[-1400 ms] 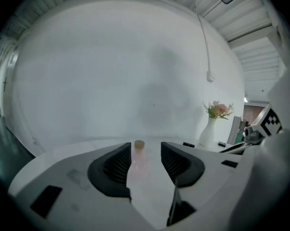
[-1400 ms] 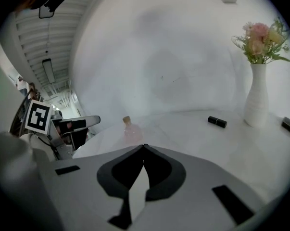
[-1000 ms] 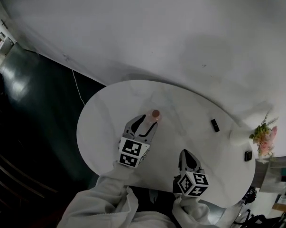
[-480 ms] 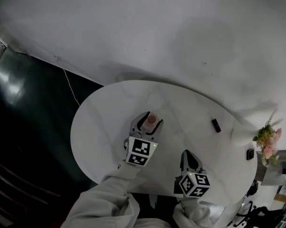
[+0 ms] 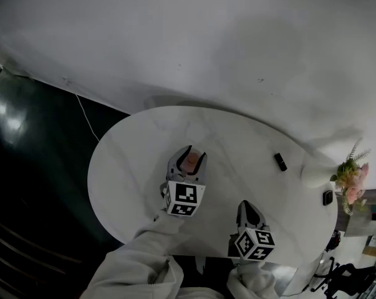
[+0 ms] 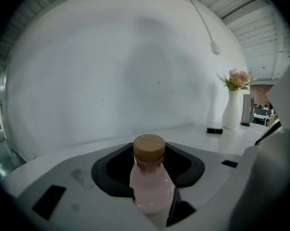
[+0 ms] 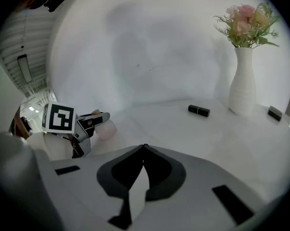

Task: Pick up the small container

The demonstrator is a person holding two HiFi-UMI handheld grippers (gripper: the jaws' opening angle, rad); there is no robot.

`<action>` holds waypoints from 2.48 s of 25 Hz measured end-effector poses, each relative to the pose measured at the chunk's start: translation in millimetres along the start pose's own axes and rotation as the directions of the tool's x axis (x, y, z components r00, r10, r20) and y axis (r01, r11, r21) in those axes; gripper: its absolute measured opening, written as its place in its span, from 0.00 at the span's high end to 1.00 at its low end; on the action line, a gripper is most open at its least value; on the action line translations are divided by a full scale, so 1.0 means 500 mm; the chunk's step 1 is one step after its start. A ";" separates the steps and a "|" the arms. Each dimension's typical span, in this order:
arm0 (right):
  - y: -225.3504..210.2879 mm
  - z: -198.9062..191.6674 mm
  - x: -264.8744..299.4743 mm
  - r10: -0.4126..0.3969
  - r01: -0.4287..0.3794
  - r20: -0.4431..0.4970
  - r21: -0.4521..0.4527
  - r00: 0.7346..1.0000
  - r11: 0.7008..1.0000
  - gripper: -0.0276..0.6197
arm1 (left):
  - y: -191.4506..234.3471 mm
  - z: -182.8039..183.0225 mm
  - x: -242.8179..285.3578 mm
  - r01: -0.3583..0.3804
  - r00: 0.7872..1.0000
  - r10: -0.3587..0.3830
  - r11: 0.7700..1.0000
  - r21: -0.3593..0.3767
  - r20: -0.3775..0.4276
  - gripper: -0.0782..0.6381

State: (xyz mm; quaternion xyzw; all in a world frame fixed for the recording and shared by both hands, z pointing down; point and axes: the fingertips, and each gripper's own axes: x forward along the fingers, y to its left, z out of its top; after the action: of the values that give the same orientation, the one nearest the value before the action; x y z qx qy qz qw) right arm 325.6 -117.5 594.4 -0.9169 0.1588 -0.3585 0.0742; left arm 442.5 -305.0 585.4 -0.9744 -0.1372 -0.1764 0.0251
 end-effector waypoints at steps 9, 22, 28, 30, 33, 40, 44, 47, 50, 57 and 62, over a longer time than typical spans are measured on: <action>-0.007 -0.007 -0.004 0.007 -0.007 -0.004 -0.003 1.000 1.000 0.88 | 0.002 0.006 -0.003 -0.024 1.000 0.024 1.000 0.004 0.010 0.73; -0.069 0.008 -0.032 0.060 -0.060 0.007 0.002 0.998 0.998 0.88 | -0.022 0.026 -0.054 -0.086 0.996 0.086 0.996 -0.039 -0.010 0.73; -0.107 0.028 -0.039 0.078 -0.079 0.033 0.031 0.996 0.996 0.88 | -0.042 0.025 -0.095 -0.121 0.992 0.120 0.991 -0.055 -0.026 0.73; -0.118 0.037 -0.045 0.078 -0.079 0.047 0.039 0.996 0.996 0.88 | -0.049 0.024 -0.112 -0.127 0.992 0.125 0.990 -0.064 -0.032 0.73; -0.128 0.050 -0.055 0.084 -0.087 0.067 0.042 0.994 0.995 0.88 | -0.057 0.028 -0.138 -0.140 0.990 0.138 0.988 -0.068 -0.034 0.73; -0.117 0.084 -0.090 0.143 -0.147 0.121 0.029 0.982 0.989 0.88 | -0.060 0.046 -0.208 -0.190 0.982 0.189 0.979 -0.075 -0.025 0.73; -0.106 0.099 -0.111 0.181 -0.184 0.140 0.008 0.973 0.983 0.88 | -0.068 0.051 -0.251 -0.215 0.977 0.214 0.973 -0.078 -0.019 0.73; -0.093 0.112 -0.132 0.217 -0.218 0.157 -0.006 0.964 0.976 0.88 | -0.072 0.052 -0.285 -0.236 0.972 0.235 0.968 -0.081 -0.017 0.73; -0.076 0.122 -0.154 0.253 -0.251 0.167 -0.030 0.953 0.967 0.88 | -0.073 0.051 -0.327 -0.260 0.966 0.259 0.962 -0.084 -0.012 0.73; -0.024 0.140 -0.186 0.352 -0.348 0.163 -0.057 0.922 0.936 0.88 | -0.073 0.041 -0.419 -0.315 0.949 0.317 0.938 -0.142 -0.011 0.73; 0.024 0.152 -0.200 0.408 -0.396 0.163 -0.103 0.898 0.912 0.88 | -0.068 0.038 -0.482 -0.355 0.934 0.359 0.922 -0.153 -0.007 0.73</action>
State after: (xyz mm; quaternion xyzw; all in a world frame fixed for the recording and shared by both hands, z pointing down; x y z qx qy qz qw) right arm 305.2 -92.4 472.5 -0.8950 0.3494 -0.2450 0.1298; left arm 222.6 -332.9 483.3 -0.9839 0.0560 -0.1685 -0.0188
